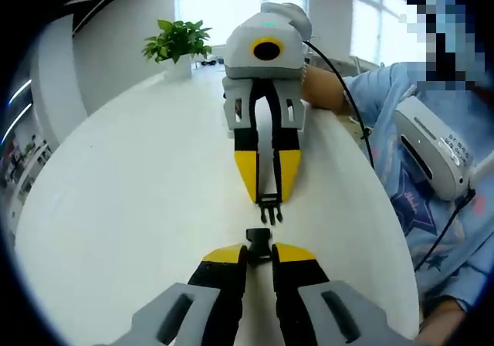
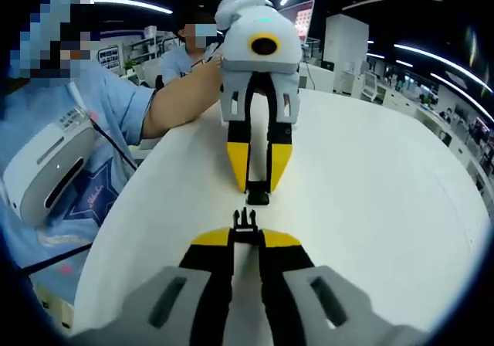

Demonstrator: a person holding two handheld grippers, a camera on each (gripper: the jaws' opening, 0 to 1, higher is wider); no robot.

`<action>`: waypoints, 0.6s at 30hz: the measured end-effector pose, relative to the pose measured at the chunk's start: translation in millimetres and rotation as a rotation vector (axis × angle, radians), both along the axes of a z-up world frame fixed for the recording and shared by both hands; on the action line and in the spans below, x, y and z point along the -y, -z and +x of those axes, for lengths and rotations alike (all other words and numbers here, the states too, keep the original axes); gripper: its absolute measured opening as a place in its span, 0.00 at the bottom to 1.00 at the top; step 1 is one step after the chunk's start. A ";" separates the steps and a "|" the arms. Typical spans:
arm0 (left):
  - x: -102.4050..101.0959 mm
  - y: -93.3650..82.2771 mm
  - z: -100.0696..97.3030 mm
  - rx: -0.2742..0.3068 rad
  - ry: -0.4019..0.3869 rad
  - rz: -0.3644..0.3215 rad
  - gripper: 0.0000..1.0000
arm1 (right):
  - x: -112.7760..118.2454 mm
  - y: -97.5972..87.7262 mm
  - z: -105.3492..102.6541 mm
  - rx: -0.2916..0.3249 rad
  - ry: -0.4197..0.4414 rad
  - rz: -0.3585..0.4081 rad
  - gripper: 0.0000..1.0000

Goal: Snap the two parts of the plastic buckle together until the buckle closes and remains connected.

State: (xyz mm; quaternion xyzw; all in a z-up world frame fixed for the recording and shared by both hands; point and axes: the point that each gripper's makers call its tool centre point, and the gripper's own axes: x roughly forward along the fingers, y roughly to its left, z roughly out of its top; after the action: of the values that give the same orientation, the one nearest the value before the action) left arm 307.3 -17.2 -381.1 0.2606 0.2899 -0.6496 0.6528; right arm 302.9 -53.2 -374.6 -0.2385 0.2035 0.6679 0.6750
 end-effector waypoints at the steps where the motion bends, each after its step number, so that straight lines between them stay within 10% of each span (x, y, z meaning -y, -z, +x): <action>1: -0.1 0.1 0.0 0.000 0.000 -0.001 0.13 | 0.1 0.1 0.0 -0.001 0.002 0.002 0.12; 18: 1.7 -1.0 1.9 -0.008 0.000 -0.021 0.13 | -0.6 0.0 1.6 -0.001 0.015 0.025 0.12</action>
State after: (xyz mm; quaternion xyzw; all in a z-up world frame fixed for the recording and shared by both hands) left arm 309.2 -18.9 -380.1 0.2510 0.2855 -0.6536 0.6544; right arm 304.6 -52.6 -374.6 -0.2280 0.1974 0.6655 0.6828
